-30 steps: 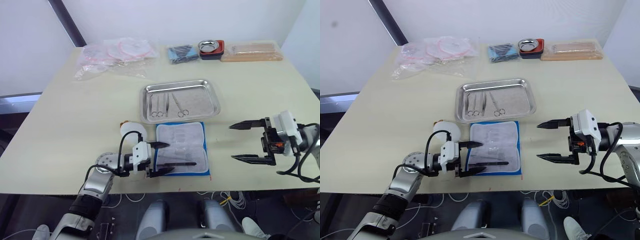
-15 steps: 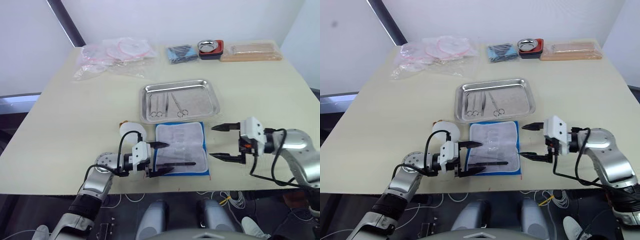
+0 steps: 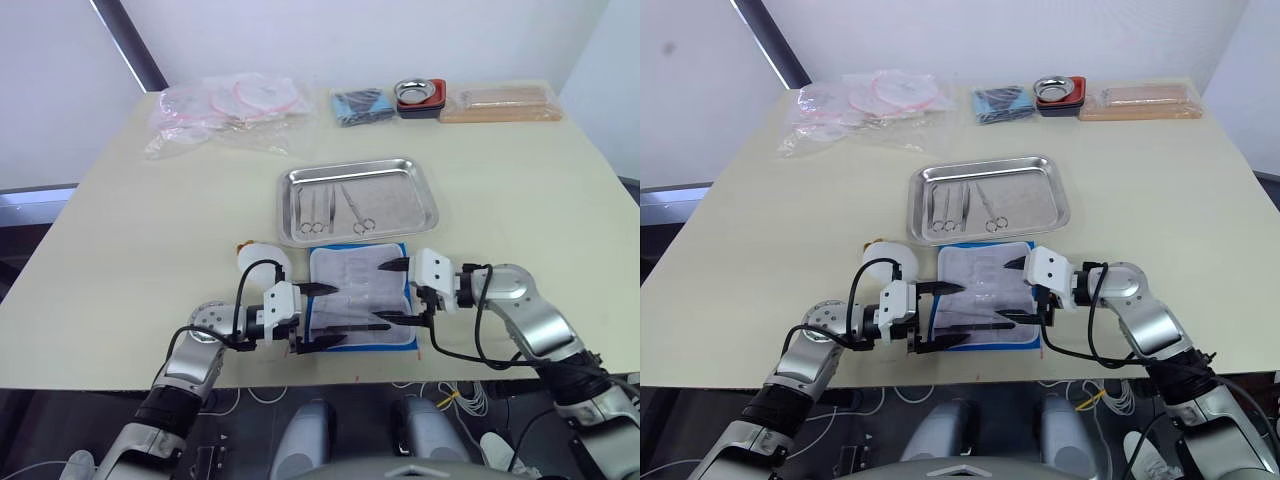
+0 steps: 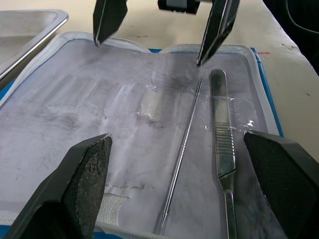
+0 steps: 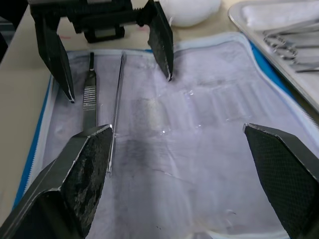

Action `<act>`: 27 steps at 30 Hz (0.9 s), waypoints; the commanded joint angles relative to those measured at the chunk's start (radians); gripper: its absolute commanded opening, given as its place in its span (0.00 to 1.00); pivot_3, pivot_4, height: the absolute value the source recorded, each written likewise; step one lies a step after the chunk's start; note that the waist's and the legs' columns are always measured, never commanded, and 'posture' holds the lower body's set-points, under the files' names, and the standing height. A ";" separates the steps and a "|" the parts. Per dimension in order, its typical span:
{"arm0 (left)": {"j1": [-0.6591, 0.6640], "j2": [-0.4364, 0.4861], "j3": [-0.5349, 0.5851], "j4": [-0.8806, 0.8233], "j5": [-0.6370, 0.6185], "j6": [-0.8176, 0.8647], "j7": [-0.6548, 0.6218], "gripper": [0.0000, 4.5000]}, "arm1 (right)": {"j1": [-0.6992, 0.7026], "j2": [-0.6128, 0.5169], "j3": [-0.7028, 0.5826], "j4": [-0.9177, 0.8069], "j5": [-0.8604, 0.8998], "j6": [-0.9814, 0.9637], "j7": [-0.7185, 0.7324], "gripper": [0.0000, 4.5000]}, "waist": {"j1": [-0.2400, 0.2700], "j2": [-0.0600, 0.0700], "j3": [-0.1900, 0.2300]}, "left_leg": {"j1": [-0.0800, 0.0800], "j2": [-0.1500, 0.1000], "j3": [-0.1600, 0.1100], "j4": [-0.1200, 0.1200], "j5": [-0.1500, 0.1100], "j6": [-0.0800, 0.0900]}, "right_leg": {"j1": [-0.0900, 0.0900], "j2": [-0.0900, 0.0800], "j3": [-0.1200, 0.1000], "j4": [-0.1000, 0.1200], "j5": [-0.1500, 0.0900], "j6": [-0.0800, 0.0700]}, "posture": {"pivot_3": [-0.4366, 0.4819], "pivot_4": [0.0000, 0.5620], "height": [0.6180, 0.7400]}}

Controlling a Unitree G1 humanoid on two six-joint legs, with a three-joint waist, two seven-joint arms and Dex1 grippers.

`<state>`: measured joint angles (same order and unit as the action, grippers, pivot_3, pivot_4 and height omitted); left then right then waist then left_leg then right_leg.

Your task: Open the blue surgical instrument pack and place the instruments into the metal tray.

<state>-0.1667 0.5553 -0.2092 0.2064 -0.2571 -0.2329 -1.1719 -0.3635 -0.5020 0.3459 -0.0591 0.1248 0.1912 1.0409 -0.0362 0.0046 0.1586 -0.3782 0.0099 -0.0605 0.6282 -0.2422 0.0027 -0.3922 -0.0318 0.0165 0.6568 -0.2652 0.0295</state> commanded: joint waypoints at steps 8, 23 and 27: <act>0.045 0.038 -0.032 0.141 0.094 0.063 0.013 1.00 | -0.016 0.006 0.033 0.073 -0.069 -0.058 -0.007 0.97 | -0.002 0.000 -0.001 | 0.000 0.000 0.000 0.000 0.000 0.000 | 0.000 0.000 0.000 0.001 0.000 0.001 | 0.48 0.27 1.00; 0.051 0.040 -0.030 0.141 0.095 0.056 0.018 1.00 | -0.007 -0.021 0.095 0.124 -0.109 -0.081 0.056 0.68 | -0.002 -0.004 -0.009 | 0.001 0.000 0.000 0.000 0.000 0.000 | 0.000 0.001 0.001 0.001 0.000 0.000 | 0.48 0.27 1.00; 0.051 0.040 -0.030 0.141 0.096 0.055 0.018 1.00 | -0.003 -0.012 0.096 0.134 -0.107 -0.081 0.058 0.30 | -0.004 -0.005 -0.011 | 0.003 0.001 0.000 0.000 0.000 0.000 | 0.001 0.001 0.001 0.002 0.000 0.000 | 0.48 0.27 1.00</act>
<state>-0.1663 0.5592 -0.2086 0.2219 -0.2575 -0.2329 -1.1730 -0.3868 -0.5079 0.4198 0.0380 0.0491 0.0866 1.1037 -0.0404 -0.0008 0.1479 -0.3754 0.0104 -0.0601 0.6286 -0.2422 0.0028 -0.3913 -0.0312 0.0174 0.6588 -0.2652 0.0293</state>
